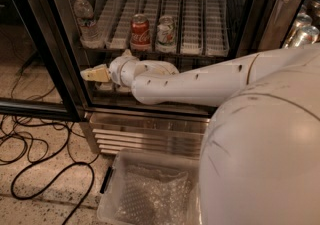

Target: Pick water bottle from middle shelf of fridge

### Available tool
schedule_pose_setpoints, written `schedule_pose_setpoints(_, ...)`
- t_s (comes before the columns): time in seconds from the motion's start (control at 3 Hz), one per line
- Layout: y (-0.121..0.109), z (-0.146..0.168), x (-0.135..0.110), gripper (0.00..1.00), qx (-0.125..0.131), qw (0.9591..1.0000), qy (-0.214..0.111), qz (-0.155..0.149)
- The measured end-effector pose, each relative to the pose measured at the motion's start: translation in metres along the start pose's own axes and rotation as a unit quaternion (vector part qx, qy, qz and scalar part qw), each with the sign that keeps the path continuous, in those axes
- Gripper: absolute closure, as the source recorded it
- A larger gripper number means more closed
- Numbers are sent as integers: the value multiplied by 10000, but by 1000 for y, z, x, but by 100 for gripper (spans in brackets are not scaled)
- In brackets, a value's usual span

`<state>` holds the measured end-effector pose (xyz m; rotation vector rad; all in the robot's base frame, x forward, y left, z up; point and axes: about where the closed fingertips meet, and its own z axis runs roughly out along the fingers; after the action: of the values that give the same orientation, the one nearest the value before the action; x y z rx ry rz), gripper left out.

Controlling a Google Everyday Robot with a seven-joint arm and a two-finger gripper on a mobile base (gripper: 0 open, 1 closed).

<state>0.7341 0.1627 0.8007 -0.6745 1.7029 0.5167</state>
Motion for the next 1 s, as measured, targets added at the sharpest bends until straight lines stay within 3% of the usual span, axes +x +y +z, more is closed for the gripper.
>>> schedule_pose_setpoints(0.33,19,24,-6,0,-134,9997,61,216)
schedule_pose_setpoints(1.0,20,37,-10,0,-62,9998,-66,149)
